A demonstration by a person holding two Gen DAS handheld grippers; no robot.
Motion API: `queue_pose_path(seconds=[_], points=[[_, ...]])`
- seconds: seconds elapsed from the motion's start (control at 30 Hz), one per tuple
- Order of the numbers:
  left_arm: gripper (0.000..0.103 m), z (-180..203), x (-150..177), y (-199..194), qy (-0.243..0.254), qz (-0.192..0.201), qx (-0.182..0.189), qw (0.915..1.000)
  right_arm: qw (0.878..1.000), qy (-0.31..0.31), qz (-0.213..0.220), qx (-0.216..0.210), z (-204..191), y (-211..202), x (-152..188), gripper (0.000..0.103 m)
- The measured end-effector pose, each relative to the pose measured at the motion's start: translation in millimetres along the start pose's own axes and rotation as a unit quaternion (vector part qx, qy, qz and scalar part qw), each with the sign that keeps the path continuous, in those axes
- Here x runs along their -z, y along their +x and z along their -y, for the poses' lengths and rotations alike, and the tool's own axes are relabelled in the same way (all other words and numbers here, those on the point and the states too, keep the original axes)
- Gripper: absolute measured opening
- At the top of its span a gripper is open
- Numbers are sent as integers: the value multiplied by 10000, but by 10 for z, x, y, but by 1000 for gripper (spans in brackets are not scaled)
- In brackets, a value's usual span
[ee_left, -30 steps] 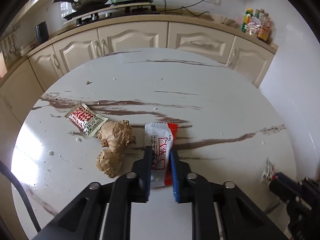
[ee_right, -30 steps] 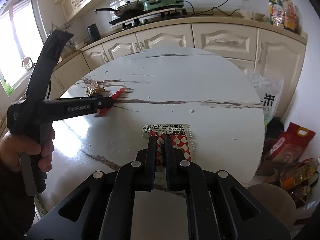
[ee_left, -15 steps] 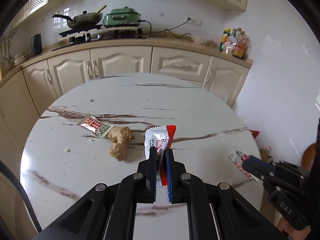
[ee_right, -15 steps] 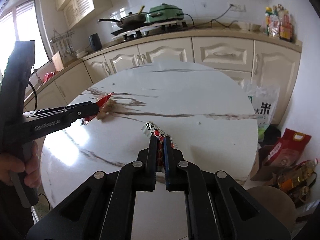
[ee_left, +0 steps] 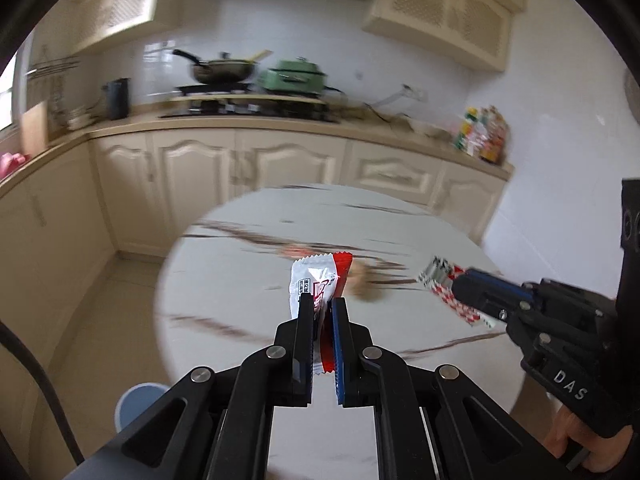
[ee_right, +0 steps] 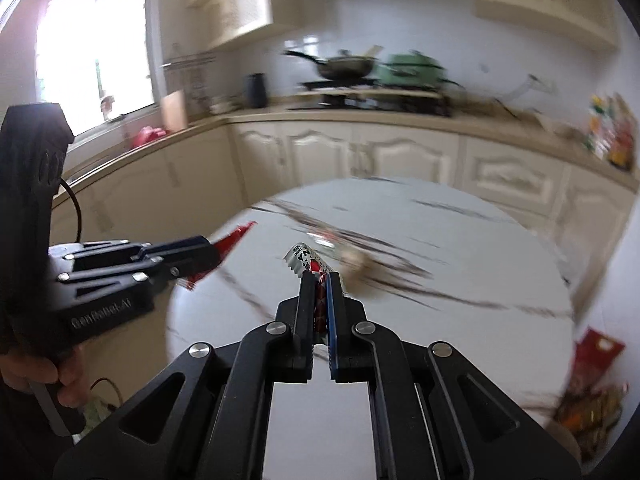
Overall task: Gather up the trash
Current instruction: 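Carry the checkered packet and snack bar with both tools over the bin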
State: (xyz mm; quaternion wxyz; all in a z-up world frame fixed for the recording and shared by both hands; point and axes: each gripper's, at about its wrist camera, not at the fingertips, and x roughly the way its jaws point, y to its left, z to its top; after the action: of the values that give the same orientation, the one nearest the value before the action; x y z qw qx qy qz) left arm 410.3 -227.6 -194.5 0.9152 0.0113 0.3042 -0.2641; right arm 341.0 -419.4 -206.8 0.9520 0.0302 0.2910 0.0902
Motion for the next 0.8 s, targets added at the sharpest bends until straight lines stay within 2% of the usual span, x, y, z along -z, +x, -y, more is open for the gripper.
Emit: queue_pose_path(seconds=[0.13, 0.23, 0.43, 0.57, 0.67, 0.73, 0.8], points=[[4, -509, 124, -406, -258, 145, -398, 9988, 9981, -426, 65, -443, -741, 240, -218, 6], [4, -1072, 318, -761, -533, 181, -791, 9953, 9938, -753, 42, -813, -1355, 488, -325, 6], [4, -1967, 745, -1138, -1174, -30, -1311, 9844, 9800, -1217, -273, -1549, -2434, 1133, -299, 6], [4, -2520, 1128, -1078, -1620, -435, -1452, 9751, 9695, -1359, -779, -1885, -2920, 1756, -82, 6], [4, -2868, 1402, -867, -1920, -805, -1466, 9670, 9634, -1412, -1202, -1938, -3087, 2257, 119, 6], [4, -3141, 1581, -664, -2099, -1086, -1456, 9607, 9602, -1390, -1412, -1969, -3115, 2541, 244, 6], [4, -3357, 1772, -469, -2265, -1370, -1424, 9538, 9543, -1298, -1797, -2003, -3107, 2934, 405, 6]])
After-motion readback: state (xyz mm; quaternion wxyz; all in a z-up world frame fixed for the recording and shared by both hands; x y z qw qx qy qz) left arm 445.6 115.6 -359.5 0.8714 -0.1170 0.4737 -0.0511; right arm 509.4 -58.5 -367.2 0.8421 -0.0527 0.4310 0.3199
